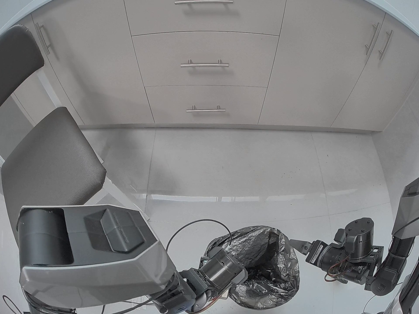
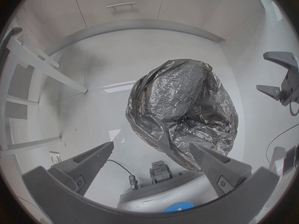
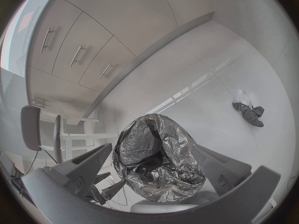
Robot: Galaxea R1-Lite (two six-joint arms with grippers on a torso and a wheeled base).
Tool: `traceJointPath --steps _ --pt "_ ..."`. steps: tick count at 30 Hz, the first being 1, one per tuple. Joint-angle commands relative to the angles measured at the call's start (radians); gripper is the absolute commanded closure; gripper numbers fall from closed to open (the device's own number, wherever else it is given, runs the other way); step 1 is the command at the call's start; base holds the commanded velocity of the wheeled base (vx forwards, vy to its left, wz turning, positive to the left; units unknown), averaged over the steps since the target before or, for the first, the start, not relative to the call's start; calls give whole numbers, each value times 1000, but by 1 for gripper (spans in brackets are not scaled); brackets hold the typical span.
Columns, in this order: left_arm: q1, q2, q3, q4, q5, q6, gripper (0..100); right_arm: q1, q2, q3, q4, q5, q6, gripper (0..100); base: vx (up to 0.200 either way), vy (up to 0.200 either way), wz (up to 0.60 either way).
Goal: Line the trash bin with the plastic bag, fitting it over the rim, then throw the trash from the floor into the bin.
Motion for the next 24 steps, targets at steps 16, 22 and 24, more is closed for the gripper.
traceJointPath --steps 16,22,24 --pt "-86 78 26 11 41 61 0 -1 13 18 -7 -1 2 0 0 0 0" --pt "-92 97 28 11 64 74 0 -1 14 18 -6 -6 2 0 0 0 0" --pt "-92 97 32 11 64 82 0 -1 14 18 -6 -8 2 0 0 0 0"
